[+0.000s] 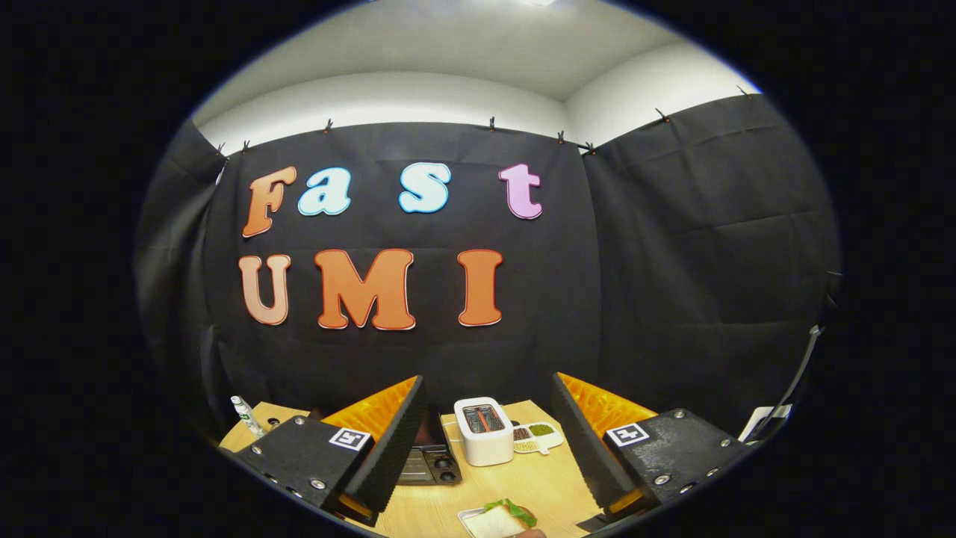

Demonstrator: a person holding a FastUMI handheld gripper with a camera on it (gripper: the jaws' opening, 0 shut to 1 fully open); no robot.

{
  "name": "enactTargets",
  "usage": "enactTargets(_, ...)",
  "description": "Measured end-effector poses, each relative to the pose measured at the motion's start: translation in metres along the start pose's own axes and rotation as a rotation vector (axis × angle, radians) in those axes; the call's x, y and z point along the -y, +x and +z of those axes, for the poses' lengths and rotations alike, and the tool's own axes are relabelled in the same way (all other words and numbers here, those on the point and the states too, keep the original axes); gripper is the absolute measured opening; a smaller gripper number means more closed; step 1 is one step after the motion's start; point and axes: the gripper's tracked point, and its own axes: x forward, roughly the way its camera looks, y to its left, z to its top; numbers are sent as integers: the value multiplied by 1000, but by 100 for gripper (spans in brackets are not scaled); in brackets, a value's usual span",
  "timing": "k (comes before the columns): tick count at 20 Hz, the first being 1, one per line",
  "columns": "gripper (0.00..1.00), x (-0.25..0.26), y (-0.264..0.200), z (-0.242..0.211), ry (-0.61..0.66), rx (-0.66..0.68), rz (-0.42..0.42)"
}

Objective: Open the toaster oven, put the food inside, and close the toaster oven door.

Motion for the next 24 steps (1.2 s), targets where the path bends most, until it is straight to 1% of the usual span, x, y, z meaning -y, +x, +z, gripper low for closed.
enactTargets(1, 99, -3, 0, -2, 18, -2, -3)
enactTargets(4, 99, -24, 2, -8, 35, -29, 43)
enactTargets(8, 99, -34, 3, -14, 5, -22, 29)
enactTargets(10, 99, -59, 7, -21, 4, -23, 76)
enactTargets(12, 98, -77, 16, -29, 10, -24, 104)
enactTargets(15, 99, -113, 30, -47, 64, -63, 167)
enactTargets(17, 99, -134, 48, -59, 79, -67, 186)
enactTargets(20, 99, -160, 75, -105, 57, -147, 194)
enactTargets(22, 99, -184, 84, -139, 39, -210, 232)
enactTargets(24, 99, -201, 90, -173, 14, -274, 250)
